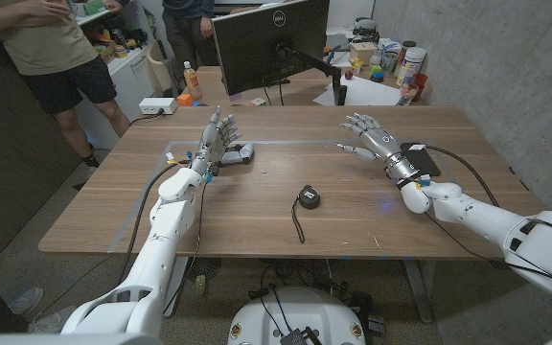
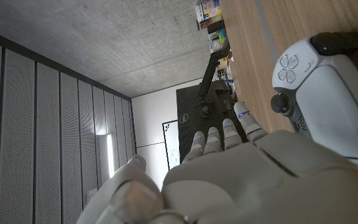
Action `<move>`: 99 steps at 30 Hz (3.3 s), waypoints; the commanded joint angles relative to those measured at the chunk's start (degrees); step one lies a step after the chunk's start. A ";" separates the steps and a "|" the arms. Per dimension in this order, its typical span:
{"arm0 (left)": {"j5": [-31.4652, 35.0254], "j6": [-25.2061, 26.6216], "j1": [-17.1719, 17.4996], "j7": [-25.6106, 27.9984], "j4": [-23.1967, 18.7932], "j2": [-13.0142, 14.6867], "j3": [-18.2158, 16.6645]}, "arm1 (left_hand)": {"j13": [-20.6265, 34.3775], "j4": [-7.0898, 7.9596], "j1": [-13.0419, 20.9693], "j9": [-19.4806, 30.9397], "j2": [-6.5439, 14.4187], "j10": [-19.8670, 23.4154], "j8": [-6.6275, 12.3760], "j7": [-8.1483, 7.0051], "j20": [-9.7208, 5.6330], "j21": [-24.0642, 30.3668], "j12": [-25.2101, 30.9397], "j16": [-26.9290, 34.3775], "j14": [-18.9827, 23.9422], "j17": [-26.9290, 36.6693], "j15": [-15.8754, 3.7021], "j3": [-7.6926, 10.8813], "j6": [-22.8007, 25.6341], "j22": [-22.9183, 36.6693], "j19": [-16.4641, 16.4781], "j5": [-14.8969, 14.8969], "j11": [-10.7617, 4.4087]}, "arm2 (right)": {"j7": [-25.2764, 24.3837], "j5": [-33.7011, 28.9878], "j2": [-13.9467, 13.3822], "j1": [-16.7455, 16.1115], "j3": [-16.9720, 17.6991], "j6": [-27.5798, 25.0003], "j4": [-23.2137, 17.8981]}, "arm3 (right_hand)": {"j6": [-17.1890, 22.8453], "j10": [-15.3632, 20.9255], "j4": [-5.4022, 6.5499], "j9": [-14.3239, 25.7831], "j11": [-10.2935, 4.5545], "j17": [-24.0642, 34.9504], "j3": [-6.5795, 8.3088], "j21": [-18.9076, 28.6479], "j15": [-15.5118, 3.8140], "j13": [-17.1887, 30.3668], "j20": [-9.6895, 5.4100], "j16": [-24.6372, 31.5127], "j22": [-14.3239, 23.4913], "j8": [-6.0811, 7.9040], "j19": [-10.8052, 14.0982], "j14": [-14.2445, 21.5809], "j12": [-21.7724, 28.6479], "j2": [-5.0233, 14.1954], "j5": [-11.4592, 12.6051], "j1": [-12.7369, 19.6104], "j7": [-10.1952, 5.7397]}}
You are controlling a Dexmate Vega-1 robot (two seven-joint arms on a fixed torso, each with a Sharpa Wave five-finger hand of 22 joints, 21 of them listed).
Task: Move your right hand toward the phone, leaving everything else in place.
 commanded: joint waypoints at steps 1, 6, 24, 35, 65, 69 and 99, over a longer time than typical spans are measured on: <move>-0.16 -0.25 0.45 -0.22 -0.82 0.01 0.22 | 0.17 -0.09 0.11 0.22 2.02 -0.12 0.15 5.06 0.20 -0.15 0.23 0.23 -0.06 0.20 0.36 -0.17 -0.28 0.28 0.24 0.33 0.47 | 1.85 2.47 -0.80 -0.17 -0.02 -7.17 1.40 | 0.47 -0.07 -0.32 0.17 0.08 0.02 0.27 0.09 0.29 0.30 0.23 -0.12 0.07 -0.01 -0.02 -0.47 -0.33 -0.32 0.19 0.08 -0.32; -0.11 -0.31 0.48 -0.15 -0.91 -0.01 0.28 | 0.17 -0.11 0.10 0.22 1.96 -0.12 0.14 5.06 0.22 -0.17 0.23 0.23 -0.04 0.20 0.41 -0.21 -0.30 0.28 0.24 0.32 0.38 | 2.47 3.16 -1.52 -0.47 -0.19 -8.33 1.22 | 1.85 0.41 -0.45 0.19 -0.16 0.02 0.33 0.07 0.29 0.30 0.25 0.02 0.06 0.43 0.20 -0.12 -0.15 -0.28 0.16 0.15 -0.25; -0.27 -0.43 0.97 -0.21 -1.52 -0.17 0.16 | 0.17 -0.10 0.06 0.22 1.92 -0.09 0.17 5.06 0.23 -0.21 0.25 0.23 -0.02 0.20 0.38 -0.28 -0.25 0.28 0.31 0.31 0.41 | 3.38 7.58 -4.74 -3.96 3.03 -12.84 -0.52 | 2.09 0.91 -0.57 0.22 0.25 0.01 0.28 0.32 0.41 0.31 0.27 0.30 0.10 0.33 1.25 0.83 -0.02 -0.42 0.12 0.05 0.12; -0.27 -0.51 0.68 -0.31 -1.31 -0.16 0.29 | 0.17 -0.10 0.04 0.22 1.90 -0.09 0.15 5.06 0.21 -0.25 0.24 0.22 -0.04 0.20 0.33 -0.33 -0.29 0.28 0.34 0.31 0.38 | 3.64 8.58 -4.53 -3.32 2.58 -13.95 3.21 | 2.03 0.94 -0.63 0.24 0.49 0.00 0.18 0.42 0.59 0.31 0.30 0.36 0.10 0.22 1.74 1.17 -0.04 -0.62 0.10 -0.07 0.35; 0.09 -0.07 -0.59 0.24 0.18 0.02 0.73 | 0.17 -0.10 0.06 0.22 1.95 0.00 0.18 5.06 0.23 -0.34 0.28 0.24 0.05 0.19 0.34 -0.38 -0.23 0.29 0.38 0.33 0.52 | 4.05 13.67 -0.58 2.46 -4.44 -10.79 18.17 | 1.11 0.64 -0.72 0.29 0.72 0.04 0.22 0.37 0.62 0.32 0.32 0.25 -0.04 -0.30 2.59 1.23 -0.24 -0.58 0.11 -0.13 0.44; 0.18 -0.08 -0.75 0.30 0.40 0.04 0.83 | 0.17 -0.10 0.06 0.22 1.97 0.00 0.18 5.06 0.23 -0.35 0.27 0.24 0.06 0.19 0.33 -0.39 -0.24 0.29 0.39 0.34 0.52 | 4.24 14.10 -0.92 2.53 -4.89 -10.33 17.33 | 0.76 0.61 -0.72 0.30 0.92 0.04 0.25 0.47 0.55 0.32 0.31 0.29 -0.02 -0.44 2.97 1.42 -0.27 -0.52 0.11 -0.14 0.22; 0.45 0.03 0.10 1.11 -0.75 -0.03 0.92 | 0.18 -0.15 0.14 0.22 2.01 -0.02 0.18 5.06 0.23 -0.45 0.26 0.19 0.03 0.17 0.35 -0.40 -0.25 0.29 0.43 0.39 0.39 | 5.02 15.66 -0.77 3.44 -6.73 -8.95 18.27 | 0.07 0.34 -0.61 0.38 0.95 0.07 0.35 0.70 0.73 0.33 0.34 0.25 -0.08 -0.57 4.43 1.62 -0.39 -0.13 0.04 -0.38 0.18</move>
